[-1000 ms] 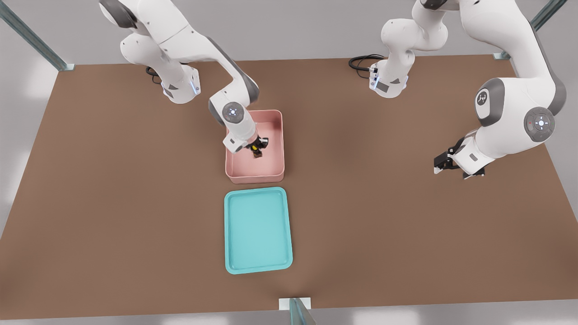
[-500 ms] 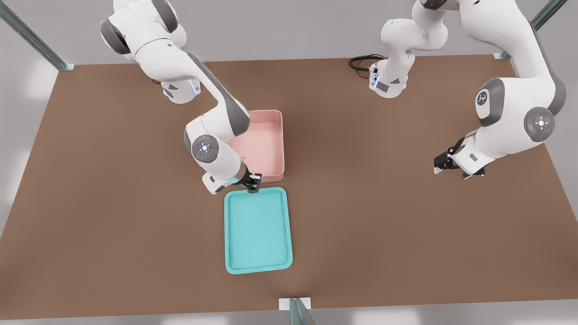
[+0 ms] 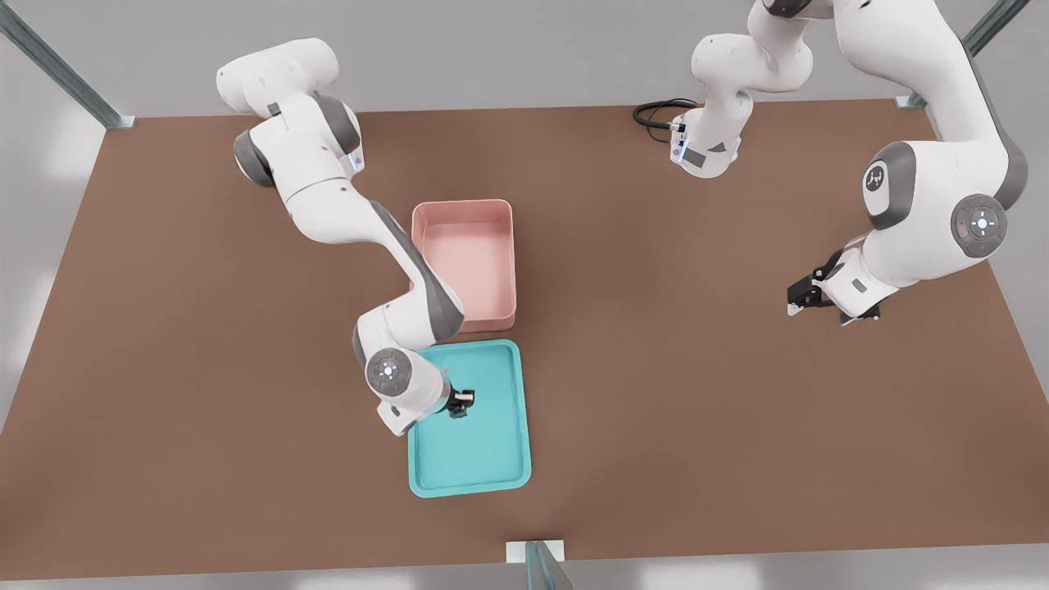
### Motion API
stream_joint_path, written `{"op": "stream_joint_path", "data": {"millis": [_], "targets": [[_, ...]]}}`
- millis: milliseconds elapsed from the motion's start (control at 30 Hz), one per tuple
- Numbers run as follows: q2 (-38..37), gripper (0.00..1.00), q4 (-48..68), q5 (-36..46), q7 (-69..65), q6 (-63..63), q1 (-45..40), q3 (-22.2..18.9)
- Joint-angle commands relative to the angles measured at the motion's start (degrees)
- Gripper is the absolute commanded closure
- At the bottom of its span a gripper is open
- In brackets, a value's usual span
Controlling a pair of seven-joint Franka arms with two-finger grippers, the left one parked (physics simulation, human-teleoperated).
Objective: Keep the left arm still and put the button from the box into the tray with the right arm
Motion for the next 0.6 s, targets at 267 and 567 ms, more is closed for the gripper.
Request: {"op": "stream_joint_path", "data": {"millis": [267, 567], "targets": [[-12.9, 0.00, -0.5, 0.0, -6.1, -13.4, -3.1, -1.3], [-48.5, 0.00, -35.2, -8.6, -30.0, -27.7, -26.4, -0.1]]}}
